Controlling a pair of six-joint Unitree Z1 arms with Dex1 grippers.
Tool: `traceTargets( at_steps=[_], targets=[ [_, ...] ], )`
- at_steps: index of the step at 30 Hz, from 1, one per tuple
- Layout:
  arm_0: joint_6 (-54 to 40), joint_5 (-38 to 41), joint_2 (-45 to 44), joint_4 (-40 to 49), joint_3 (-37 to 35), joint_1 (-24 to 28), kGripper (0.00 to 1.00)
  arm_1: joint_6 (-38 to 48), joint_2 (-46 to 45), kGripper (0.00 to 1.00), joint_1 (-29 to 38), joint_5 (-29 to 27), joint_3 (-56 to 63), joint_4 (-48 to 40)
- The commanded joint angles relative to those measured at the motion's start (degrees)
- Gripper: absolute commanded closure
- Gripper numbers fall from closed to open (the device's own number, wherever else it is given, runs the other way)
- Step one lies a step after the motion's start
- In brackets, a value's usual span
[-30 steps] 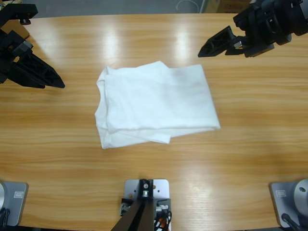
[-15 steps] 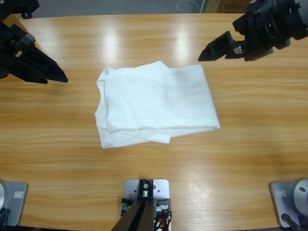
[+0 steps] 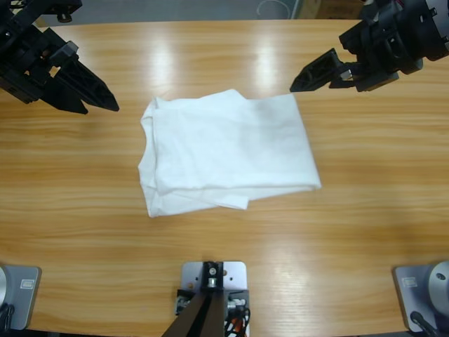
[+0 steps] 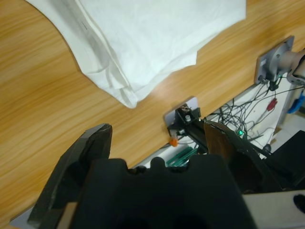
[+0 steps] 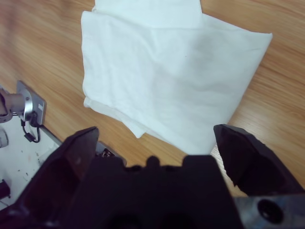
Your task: Fold clothes
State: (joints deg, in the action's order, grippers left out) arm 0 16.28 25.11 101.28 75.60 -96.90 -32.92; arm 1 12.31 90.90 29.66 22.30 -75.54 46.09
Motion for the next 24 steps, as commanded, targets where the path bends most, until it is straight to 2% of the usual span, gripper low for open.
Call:
traceTargets(
  at_steps=[1,7,10,15,24],
  targets=[
    [0.01,-0.23,2.96,0.49,0.11,-0.57,0.243,-0.71,2.17,0.004,-1.27,0.38,2.41,0.37],
    [-0.02,-0.23,2.73,0.51,0.71,-0.57,0.243,-0.73,2.24,0.009,-1.55,0.89,3.06,0.07],
    [0.26,-0.23,2.15,0.51,0.67,-0.39,0.243,-1.4,2.05,0.009,-2.87,4.14,4.52,-1.23],
    [0.36,-0.23,1.37,0.86,3.35,-0.39,0.243,-1.55,1.7,0.009,-7.92,13.25,12.24,-8.56],
    [-0.3,-0.5,1.3,0.78,4.96,-0.57,0.243,-1.33,3.07,0.013,-12.86,17.48,17.51,-15.47]
  ],
)
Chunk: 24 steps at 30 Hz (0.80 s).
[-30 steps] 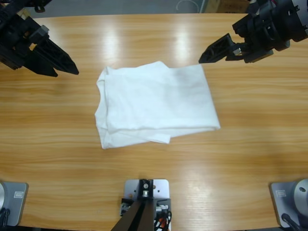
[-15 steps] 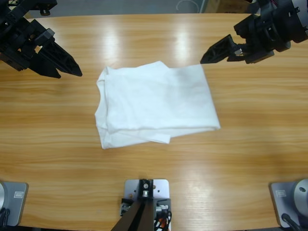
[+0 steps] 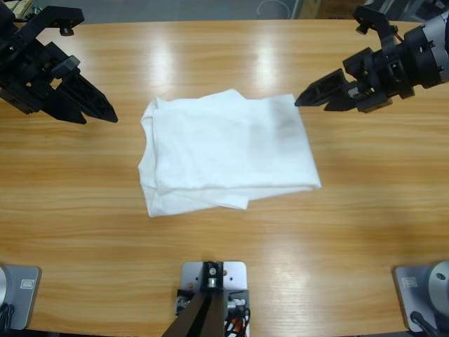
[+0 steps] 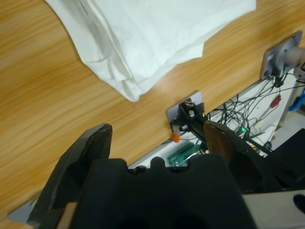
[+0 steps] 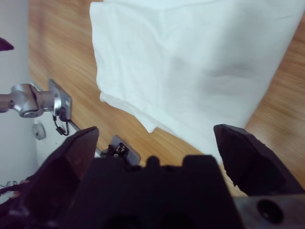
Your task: Fold clothes
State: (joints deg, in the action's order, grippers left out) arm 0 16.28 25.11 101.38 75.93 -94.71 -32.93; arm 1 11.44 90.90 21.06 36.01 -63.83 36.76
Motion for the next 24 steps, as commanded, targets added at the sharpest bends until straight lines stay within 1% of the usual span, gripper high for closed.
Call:
traceTargets(
  at_steps=[1,7,9,13,24],
  targets=[
    [-0.37,-0.43,1.33,0.44,2.87,-0.56,0.243,-0.45,4.02,0.013,-4.93,4.09,6.08,-6.49],
    [-0.66,-0.29,2.35,0.53,2.97,-0.39,0.243,-0.21,9.85,0.013,-9.04,7.27,8.6,-10.44],
    [-0.81,-0.23,2.59,0.58,3.25,-0.39,0.243,-0.19,11.61,0.018,-9.74,7.44,9.3,-11.23],
    [-1.39,-0.23,2.51,0.81,4.17,-0.17,0.243,-0.19,15.6,0.018,-10.06,8.2,10.72,-13.01],
    [-2.71,-0.23,1.36,1.76,5.24,1.37,0.243,-0.03,19.59,0.018,-10.09,8.13,16.86,-21.52]
  ],
)
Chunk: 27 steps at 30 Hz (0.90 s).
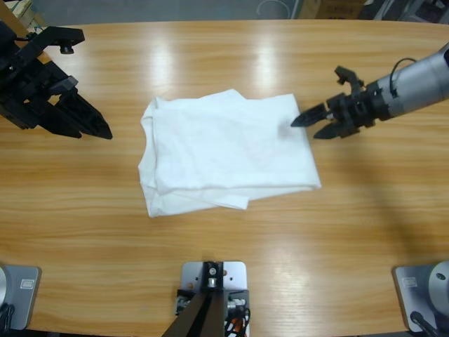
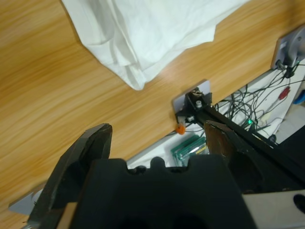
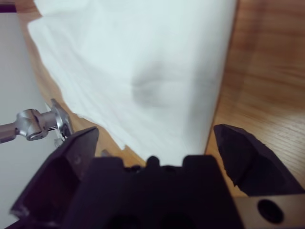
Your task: Fold clothes
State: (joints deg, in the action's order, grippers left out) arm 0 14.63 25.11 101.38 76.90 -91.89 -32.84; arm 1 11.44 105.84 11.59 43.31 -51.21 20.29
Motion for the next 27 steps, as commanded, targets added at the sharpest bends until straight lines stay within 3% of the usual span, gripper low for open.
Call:
traceTargets(
  at_steps=[1,10,17,22,27],
  targets=[
    [-1.14,-0.23,1.36,0.8,2.47,1.28,0.243,-0.05,4.83,0.018,-0.61,0.81,4.44,-5.63],
    [-1.53,-0.23,1.38,0.8,2.95,1.28,0.243,0.39,7.84,0.027,0.15,1.92,4.81,-10.13],
    [-1.86,-0.21,2.27,0.71,2.88,1.28,0.243,0.69,8.59,0.106,0.18,3.1,4.72,-12.08],
    [-2.08,-0.23,2.54,0.71,2.95,1.28,0.243,0.72,10.02,0.254,1.2,5.31,4.7,-13.75],
    [-2.5,-0.23,2.96,0.71,2.86,1.28,0.243,1.04,12.0,0.271,2.38,7.07,4.63,-15.31]
  ],
)
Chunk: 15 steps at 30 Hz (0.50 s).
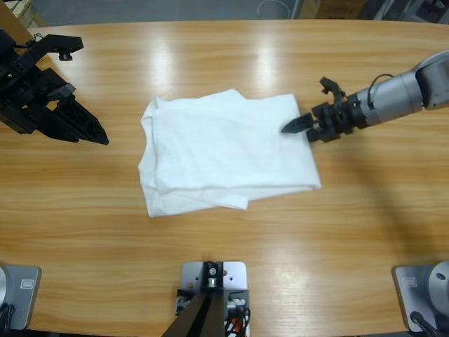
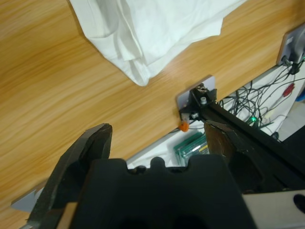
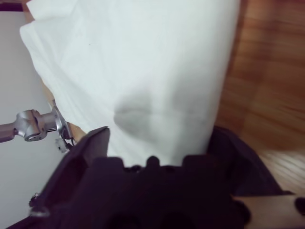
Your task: Fold clothes
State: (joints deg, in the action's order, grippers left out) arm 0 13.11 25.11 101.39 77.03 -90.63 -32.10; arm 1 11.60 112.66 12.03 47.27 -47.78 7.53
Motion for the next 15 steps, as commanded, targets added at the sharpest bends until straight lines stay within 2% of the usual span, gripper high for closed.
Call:
traceTargets(
  at_steps=[1,2,3,5,6,7,12,15],
  targets=[
    [-1.07,-0.21,2.99,0.57,1.58,0.55,0.243,0.88,5.29,0.275,1.94,3.25,1.2,-2.66],
    [-1.21,-0.21,3.03,0.57,1.53,0.58,0.243,0.88,5.29,0.281,1.94,3.32,1.2,-2.7],
    [-1.26,-0.21,3.06,0.57,1.44,0.67,0.243,0.88,5.34,0.364,1.94,3.45,1.2,-2.75],
    [-1.43,-0.14,3.12,0.57,1.33,0.86,0.243,0.88,5.34,0.615,1.94,3.64,1.2,-2.88],
    [-1.51,-0.14,3.12,0.57,1.33,0.97,0.243,0.88,5.38,0.816,1.94,3.71,1.29,-2.91],
    [-1.58,-0.16,3.12,0.57,1.33,1.04,0.243,0.86,5.38,0.976,1.94,3.71,1.29,-3.0],
    [-1.86,-0.18,3.12,0.63,1.39,1.25,0.243,0.76,5.55,1.0,1.85,3.67,1.75,-3.95],
    [-2.03,-0.06,2.99,0.66,1.26,1.42,0.243,0.79,4.75,1.0,0.91,5.59,2.61,-4.72]
  ],
)
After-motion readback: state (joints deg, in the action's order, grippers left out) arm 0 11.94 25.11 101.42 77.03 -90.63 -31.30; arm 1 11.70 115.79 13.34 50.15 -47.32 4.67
